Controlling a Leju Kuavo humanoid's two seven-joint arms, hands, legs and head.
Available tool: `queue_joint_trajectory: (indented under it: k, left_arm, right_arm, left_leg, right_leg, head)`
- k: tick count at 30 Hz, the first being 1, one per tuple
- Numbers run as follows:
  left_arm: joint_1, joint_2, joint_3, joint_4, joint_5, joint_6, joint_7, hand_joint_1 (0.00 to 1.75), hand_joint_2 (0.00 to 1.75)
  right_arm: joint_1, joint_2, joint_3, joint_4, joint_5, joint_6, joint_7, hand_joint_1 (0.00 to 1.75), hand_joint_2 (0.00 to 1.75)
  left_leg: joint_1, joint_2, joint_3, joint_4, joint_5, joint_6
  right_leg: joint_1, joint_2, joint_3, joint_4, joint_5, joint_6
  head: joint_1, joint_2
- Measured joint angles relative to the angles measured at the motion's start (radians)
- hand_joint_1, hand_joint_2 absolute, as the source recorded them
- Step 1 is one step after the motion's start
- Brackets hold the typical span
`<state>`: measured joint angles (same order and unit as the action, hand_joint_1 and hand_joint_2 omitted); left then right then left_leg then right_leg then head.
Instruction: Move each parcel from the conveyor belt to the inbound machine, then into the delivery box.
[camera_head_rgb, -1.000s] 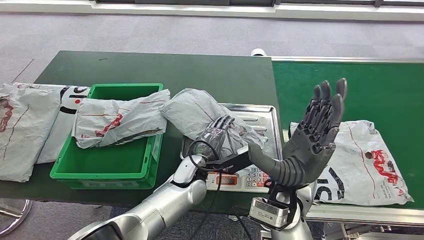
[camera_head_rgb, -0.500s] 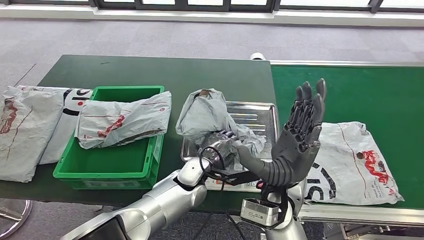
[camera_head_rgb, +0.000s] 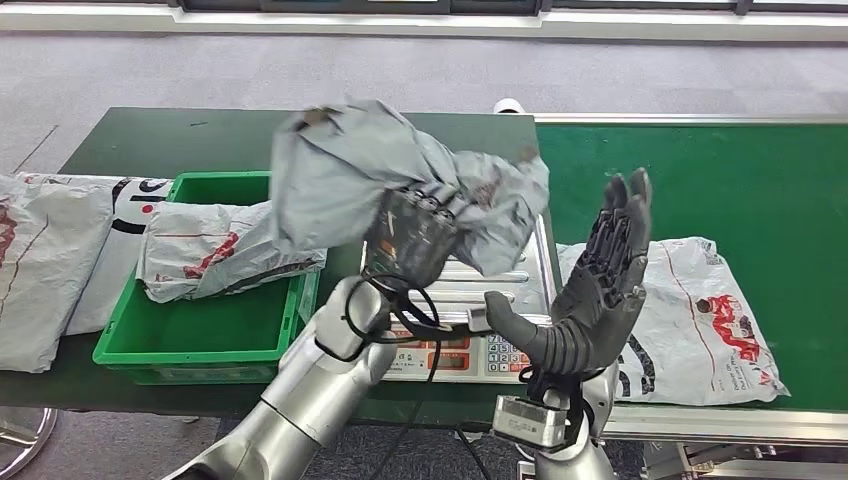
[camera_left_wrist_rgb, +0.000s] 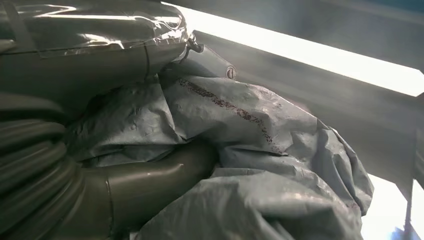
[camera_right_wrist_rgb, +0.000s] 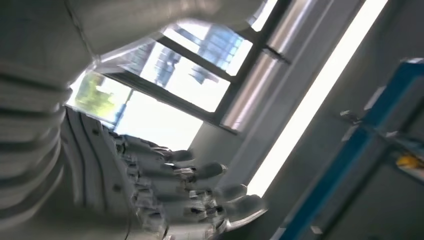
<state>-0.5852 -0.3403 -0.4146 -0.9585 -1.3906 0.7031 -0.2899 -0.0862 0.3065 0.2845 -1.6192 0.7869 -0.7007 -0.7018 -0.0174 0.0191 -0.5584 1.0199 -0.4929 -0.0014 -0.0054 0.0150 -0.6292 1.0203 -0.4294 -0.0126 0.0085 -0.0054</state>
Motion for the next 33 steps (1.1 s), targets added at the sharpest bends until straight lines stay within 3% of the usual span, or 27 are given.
queue_joint_trajectory:
  k: [3, 6, 11, 15, 24, 26, 28, 30, 33]
  left_arm:
    - [0.042, -0.003, 0.136, -0.212, -0.006, 0.001, -0.038, 1.75, 1.75]
    - [0.075, -0.003, 0.213, -0.361, -0.060, 0.001, -0.034, 1.75, 1.75]
    - [0.090, -0.003, 0.277, -0.464, -0.154, 0.000, 0.037, 1.75, 1.75]
    - [0.072, 0.000, 0.363, -0.387, -0.156, -0.002, 0.137, 1.75, 1.75]
    - [-0.004, 0.062, 0.582, -0.005, -0.154, -0.004, 0.283, 1.75, 1.75]
    - [-0.014, 0.079, 0.609, 0.068, -0.156, -0.004, 0.314, 1.27, 1.75]
    - [-0.015, 0.091, 0.631, 0.113, -0.152, -0.003, 0.325, 0.40, 1.75]
    - [-0.011, 0.098, 0.656, 0.131, -0.136, -0.003, 0.307, 0.00, 1.75]
    - [0.003, 0.096, 0.717, 0.092, -0.083, -0.002, 0.181, 0.00, 1.75]
  right_arm:
    - [0.004, 0.000, -0.014, 0.002, 0.000, 0.000, -0.001, 0.00, 1.75]
    - [0.007, 0.000, -0.026, 0.002, -0.001, 0.000, -0.001, 0.00, 1.75]
    - [0.014, 0.000, -0.040, 0.001, -0.001, 0.000, -0.001, 0.00, 1.75]
    - [0.023, 0.000, -0.047, 0.000, 0.000, 0.000, -0.002, 0.00, 1.75]
    - [0.033, -0.001, -0.046, -0.001, -0.001, 0.000, -0.003, 0.00, 1.75]
    - [0.033, -0.001, -0.044, -0.001, -0.001, 0.000, -0.003, 0.00, 1.75]
    - [0.032, -0.001, -0.041, 0.000, 0.000, 0.000, -0.003, 0.00, 1.75]
    - [0.032, -0.001, -0.039, 0.002, 0.007, 0.000, -0.003, 0.00, 1.75]
    - [0.032, -0.001, -0.054, 0.012, 0.041, 0.000, 0.004, 0.00, 1.75]
  left_leg:
    - [0.001, -0.001, -0.001, 0.000, 0.000, 0.000]
    - [0.002, -0.003, -0.001, 0.000, 0.001, -0.002]
    - [0.002, -0.005, -0.002, 0.000, 0.001, -0.002]
    - [0.002, -0.006, -0.002, 0.000, 0.002, -0.002]
    - [0.003, -0.006, -0.002, 0.000, 0.003, -0.003]
    - [0.003, -0.006, -0.002, 0.000, 0.003, -0.003]
    - [0.003, -0.006, -0.003, 0.000, 0.003, -0.003]
    - [0.003, -0.006, -0.003, 0.000, 0.003, -0.003]
    - [0.003, -0.006, -0.004, 0.000, 0.003, -0.003]
  right_leg:
    - [0.000, 0.000, 0.000, 0.000, 0.000, 0.000]
    - [0.001, -0.002, 0.000, 0.000, 0.000, 0.000]
    - [0.001, -0.003, 0.000, 0.000, 0.000, -0.001]
    - [0.001, -0.004, 0.000, 0.000, 0.000, -0.001]
    - [0.001, -0.005, 0.000, 0.001, 0.001, -0.002]
    - [0.001, -0.005, -0.001, 0.001, 0.000, -0.002]
    - [0.001, -0.005, -0.001, 0.001, 0.000, -0.002]
    - [0.001, -0.006, -0.001, 0.001, 0.000, -0.002]
    - [0.001, -0.006, -0.002, 0.001, 0.000, -0.002]
  head:
    - [0.000, 0.000]
    - [0.000, 0.000]
    - [0.000, 0.000]
    - [0.000, 0.000]
    - [0.000, 0.000]
    - [0.000, 0.000]
    - [0.000, 0.000]
    - [0.000, 0.000]
    - [0.000, 0.000]
